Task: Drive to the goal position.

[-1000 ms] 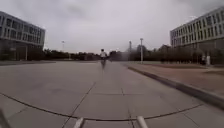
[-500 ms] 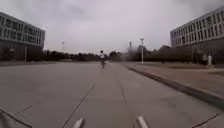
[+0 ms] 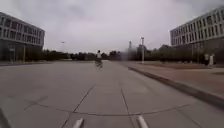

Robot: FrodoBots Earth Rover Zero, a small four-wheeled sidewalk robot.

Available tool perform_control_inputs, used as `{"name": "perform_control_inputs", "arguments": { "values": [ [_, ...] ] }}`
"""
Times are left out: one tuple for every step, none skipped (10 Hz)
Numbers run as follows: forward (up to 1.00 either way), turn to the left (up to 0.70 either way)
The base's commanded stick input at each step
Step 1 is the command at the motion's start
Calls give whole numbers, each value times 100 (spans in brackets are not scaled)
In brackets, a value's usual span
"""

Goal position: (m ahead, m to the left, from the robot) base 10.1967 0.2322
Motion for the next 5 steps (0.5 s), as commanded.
{"name": "perform_control_inputs", "arguments": {
  "values": [
    [70,0],
    [70,0],
    [70,0],
    [70,0],
    [70,0]
  ]
}}
